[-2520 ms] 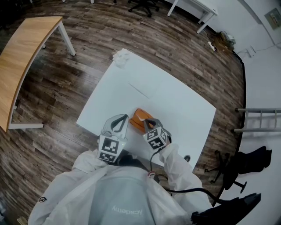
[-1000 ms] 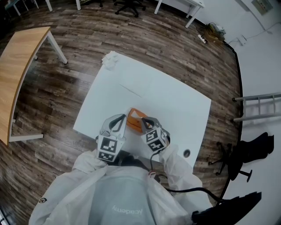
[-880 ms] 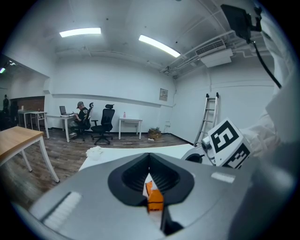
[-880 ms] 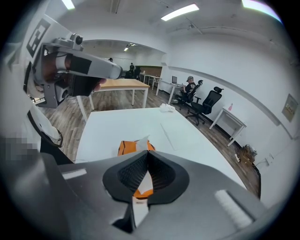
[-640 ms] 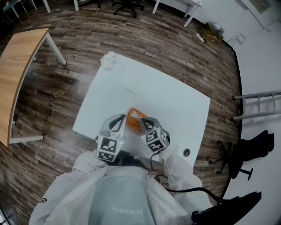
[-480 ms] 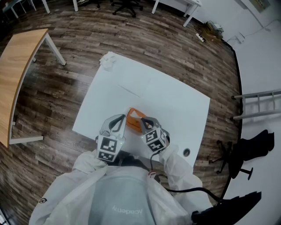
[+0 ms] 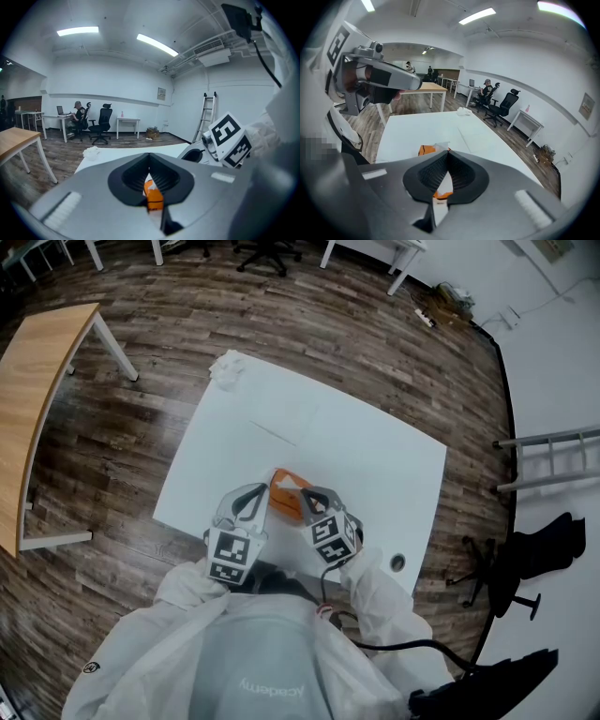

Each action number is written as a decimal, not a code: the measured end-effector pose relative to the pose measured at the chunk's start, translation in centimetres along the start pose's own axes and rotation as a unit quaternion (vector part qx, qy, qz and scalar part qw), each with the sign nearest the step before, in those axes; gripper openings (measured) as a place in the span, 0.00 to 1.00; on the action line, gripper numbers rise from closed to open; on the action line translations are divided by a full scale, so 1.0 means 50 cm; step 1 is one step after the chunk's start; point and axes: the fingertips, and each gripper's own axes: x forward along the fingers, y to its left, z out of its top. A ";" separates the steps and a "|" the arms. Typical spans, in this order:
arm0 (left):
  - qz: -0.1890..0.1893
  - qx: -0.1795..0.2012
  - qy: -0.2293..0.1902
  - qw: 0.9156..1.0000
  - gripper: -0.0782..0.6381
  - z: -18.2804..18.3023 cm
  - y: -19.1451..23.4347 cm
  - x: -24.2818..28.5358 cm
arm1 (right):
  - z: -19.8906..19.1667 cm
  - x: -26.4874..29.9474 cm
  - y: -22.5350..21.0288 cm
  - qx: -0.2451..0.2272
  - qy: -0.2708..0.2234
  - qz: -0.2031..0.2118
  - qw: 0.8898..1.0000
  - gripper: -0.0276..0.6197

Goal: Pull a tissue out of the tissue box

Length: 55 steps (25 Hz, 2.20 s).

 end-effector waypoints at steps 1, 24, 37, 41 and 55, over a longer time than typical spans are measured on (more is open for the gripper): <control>-0.001 0.000 0.000 1.000 0.11 0.000 -0.001 0.000 | 0.002 -0.002 -0.002 0.001 -0.002 -0.001 1.000 0.04; -0.009 0.008 -0.004 1.000 0.11 0.008 -0.015 0.000 | 0.033 -0.055 -0.016 0.019 -0.037 -0.025 0.999 0.04; -0.012 0.012 -0.006 1.000 0.11 0.010 -0.018 -0.003 | 0.049 -0.080 -0.018 0.025 -0.054 -0.037 0.998 0.04; -0.014 0.012 -0.008 1.000 0.11 0.013 -0.020 -0.001 | 0.053 -0.088 -0.021 0.027 -0.058 -0.041 0.997 0.04; -0.009 0.024 0.039 0.999 0.11 -0.069 -0.012 0.040 | 0.055 -0.112 -0.033 0.036 -0.065 -0.048 0.996 0.04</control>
